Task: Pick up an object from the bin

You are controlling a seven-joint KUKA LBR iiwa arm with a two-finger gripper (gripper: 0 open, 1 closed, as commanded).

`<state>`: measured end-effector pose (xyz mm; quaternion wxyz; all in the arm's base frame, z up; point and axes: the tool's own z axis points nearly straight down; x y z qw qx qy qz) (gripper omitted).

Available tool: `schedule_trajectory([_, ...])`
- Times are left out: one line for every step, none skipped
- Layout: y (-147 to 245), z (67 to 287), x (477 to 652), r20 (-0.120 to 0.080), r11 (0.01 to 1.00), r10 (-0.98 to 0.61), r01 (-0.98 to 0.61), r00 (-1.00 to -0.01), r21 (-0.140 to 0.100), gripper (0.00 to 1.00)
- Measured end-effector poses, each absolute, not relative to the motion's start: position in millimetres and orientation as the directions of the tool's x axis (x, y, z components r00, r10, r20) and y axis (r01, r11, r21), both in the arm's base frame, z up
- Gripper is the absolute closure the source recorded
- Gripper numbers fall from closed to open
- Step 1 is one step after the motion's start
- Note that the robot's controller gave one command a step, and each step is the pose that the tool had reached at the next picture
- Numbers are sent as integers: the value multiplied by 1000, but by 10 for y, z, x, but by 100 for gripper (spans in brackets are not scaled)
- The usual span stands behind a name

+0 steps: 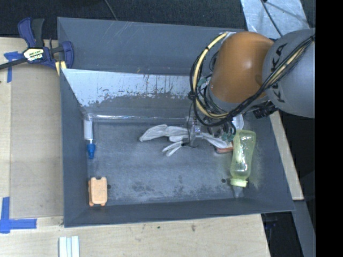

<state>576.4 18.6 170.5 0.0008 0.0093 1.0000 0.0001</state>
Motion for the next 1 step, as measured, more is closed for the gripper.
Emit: schedule_trajectory([73, 2641, 5884, -1, 1000, 20, 20, -1000, 0, 100])
